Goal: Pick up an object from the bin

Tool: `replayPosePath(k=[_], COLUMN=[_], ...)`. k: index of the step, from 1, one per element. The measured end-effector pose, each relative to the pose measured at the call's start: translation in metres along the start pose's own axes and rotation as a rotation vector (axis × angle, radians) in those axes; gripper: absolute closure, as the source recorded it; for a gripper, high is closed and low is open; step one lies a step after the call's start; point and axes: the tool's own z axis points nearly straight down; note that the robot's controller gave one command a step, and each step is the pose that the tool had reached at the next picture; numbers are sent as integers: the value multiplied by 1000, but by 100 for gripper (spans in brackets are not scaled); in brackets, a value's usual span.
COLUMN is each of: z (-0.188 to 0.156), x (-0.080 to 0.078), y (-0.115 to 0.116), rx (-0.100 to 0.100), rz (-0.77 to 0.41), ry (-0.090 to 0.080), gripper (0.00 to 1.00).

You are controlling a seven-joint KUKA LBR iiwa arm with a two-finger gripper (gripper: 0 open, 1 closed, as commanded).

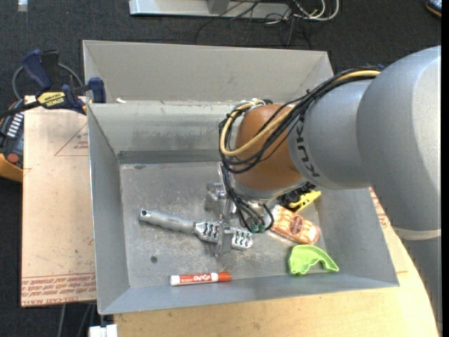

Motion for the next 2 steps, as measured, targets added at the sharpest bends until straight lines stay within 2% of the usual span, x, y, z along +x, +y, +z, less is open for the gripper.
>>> replayPosePath(k=[1,2], z=[0,0], x=[-10,-10], y=[32,32], rx=[-3,-2], rz=[115,115], ry=[-4,-4], gripper=[100,100])
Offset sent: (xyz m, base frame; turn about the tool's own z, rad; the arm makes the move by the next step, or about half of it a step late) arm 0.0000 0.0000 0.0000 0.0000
